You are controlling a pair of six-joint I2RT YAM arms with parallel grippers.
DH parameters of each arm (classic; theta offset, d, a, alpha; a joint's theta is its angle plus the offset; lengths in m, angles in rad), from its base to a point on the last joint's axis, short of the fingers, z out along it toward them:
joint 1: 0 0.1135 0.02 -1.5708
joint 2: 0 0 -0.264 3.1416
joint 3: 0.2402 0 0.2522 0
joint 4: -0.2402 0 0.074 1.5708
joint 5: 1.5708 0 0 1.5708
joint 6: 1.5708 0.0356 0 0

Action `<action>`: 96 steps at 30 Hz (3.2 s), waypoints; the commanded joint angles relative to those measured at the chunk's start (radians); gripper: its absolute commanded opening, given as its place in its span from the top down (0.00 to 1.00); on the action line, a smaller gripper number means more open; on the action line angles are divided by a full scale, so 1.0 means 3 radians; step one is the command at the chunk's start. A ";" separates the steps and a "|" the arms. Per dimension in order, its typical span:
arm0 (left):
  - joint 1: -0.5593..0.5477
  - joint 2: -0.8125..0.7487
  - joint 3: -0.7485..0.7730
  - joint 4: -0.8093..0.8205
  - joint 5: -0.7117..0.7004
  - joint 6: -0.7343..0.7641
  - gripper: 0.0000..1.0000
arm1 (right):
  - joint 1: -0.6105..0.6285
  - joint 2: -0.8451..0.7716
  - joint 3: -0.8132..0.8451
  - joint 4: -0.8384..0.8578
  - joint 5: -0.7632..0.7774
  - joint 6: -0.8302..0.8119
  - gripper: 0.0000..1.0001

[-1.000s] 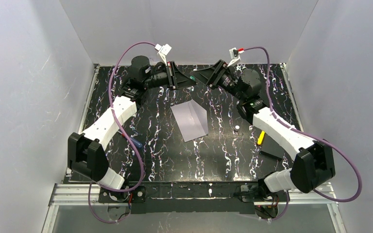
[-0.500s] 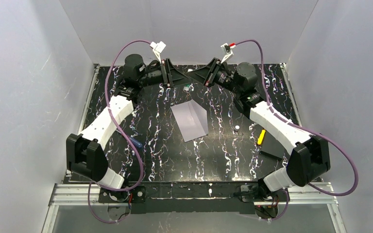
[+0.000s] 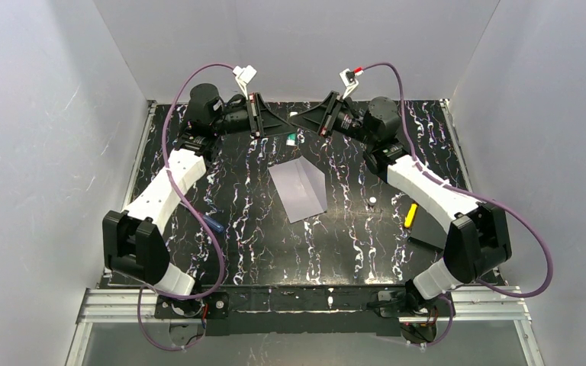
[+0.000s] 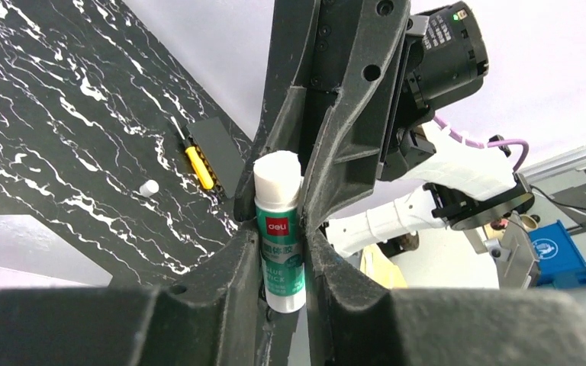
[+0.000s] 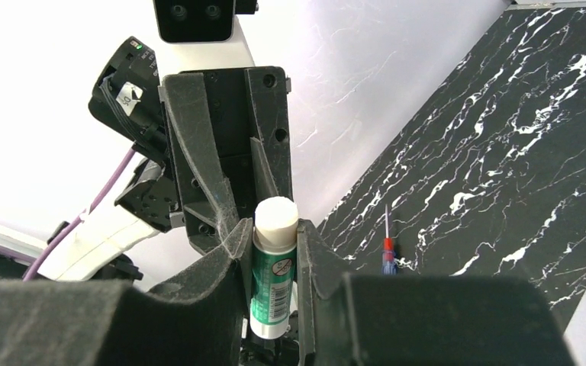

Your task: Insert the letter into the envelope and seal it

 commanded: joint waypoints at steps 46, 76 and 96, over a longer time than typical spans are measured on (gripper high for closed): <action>0.0039 -0.0028 -0.0211 0.0094 -0.0694 -0.0194 1.00 | 0.0636 -0.0590 -0.0238 -0.1223 0.1301 -0.1208 0.27; 0.0049 -0.0166 -0.0252 0.0094 -0.0603 -0.0173 1.00 | 0.0623 -0.0325 -0.0171 -0.0725 0.1672 -0.0479 0.48; 0.0056 -0.0211 -0.0305 0.0277 -0.0387 -0.0276 0.60 | 0.0472 -0.0362 -0.0224 -0.0435 0.0935 -0.0915 0.99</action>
